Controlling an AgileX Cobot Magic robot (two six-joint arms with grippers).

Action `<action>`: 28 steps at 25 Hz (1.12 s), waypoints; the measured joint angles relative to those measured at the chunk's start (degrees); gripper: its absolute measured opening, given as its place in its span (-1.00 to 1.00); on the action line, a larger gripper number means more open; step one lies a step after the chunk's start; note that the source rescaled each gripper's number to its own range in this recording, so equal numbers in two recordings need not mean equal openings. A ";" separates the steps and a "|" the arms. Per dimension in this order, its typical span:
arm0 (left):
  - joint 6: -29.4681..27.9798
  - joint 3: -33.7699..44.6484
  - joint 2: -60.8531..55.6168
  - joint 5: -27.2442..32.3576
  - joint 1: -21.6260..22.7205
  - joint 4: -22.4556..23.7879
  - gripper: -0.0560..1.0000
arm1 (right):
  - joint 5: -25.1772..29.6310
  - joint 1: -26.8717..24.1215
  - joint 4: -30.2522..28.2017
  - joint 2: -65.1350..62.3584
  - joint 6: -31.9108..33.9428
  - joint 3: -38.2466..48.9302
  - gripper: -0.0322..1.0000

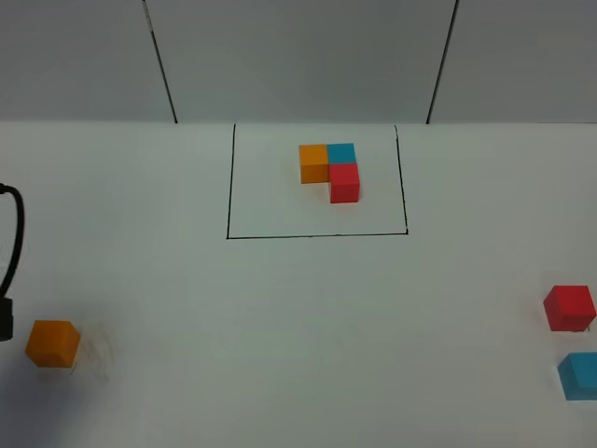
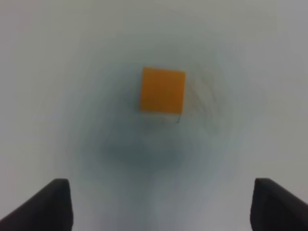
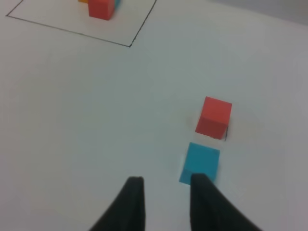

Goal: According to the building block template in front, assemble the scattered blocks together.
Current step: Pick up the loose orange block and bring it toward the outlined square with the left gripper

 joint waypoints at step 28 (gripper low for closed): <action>1.42 -0.04 25.61 -19.65 0.00 -0.24 0.47 | 0.00 0.00 0.00 0.00 0.00 0.00 -0.94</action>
